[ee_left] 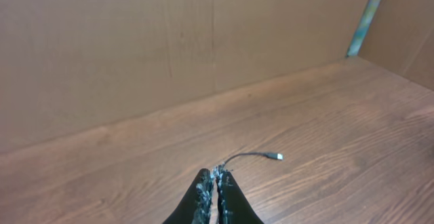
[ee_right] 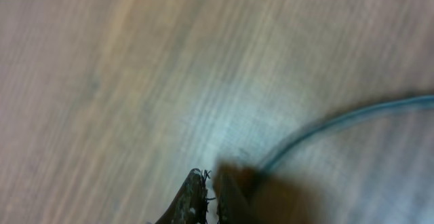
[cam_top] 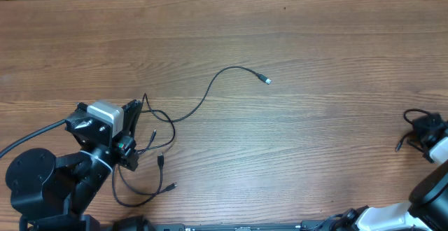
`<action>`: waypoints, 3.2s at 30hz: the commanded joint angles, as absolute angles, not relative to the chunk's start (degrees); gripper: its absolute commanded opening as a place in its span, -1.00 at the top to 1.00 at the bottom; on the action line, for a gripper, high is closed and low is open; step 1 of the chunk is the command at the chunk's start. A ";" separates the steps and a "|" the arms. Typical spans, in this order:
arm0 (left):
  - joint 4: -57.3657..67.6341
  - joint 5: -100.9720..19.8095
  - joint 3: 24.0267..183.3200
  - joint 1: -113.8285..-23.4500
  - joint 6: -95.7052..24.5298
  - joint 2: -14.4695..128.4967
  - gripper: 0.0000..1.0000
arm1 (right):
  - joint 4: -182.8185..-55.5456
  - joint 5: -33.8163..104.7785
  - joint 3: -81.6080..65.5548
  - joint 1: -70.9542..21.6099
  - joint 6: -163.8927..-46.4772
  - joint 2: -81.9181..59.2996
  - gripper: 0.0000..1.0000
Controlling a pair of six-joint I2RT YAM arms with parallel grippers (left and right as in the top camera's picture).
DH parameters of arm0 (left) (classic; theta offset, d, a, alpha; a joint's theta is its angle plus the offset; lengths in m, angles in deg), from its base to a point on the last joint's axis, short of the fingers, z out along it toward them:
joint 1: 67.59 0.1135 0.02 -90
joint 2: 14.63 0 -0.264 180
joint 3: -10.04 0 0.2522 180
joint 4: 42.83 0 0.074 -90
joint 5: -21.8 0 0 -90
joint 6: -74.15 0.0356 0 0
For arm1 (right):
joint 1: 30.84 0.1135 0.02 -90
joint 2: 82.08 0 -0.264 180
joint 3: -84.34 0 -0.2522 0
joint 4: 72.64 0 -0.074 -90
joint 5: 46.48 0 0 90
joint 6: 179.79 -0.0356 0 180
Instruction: Untangle cables
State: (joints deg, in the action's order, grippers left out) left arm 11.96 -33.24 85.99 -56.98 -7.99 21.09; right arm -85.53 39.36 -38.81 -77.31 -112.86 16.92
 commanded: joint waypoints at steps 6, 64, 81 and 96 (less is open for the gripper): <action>8.53 -32.78 87.19 -56.63 -11.08 20.50 0.89 | -84.07 34.95 -34.70 -75.13 -108.38 17.01 -1.00; -7.38 -34.09 87.30 -56.63 -17.15 20.50 0.54 | -131.26 38.53 -43.38 -126.91 -130.25 -11.23 -1.00; -3.60 -40.60 87.28 -56.63 -17.09 20.61 0.15 | -122.25 21.70 -43.18 -126.54 -116.05 -11.34 -1.00; -3.31 -40.49 87.28 -56.63 -17.13 20.61 0.12 | -115.94 13.22 -43.23 -108.99 -107.15 -5.27 -1.00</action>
State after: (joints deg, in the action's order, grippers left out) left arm -3.31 -39.79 86.10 -56.98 -17.20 20.98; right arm -117.18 12.00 -43.38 -115.52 -109.32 -7.30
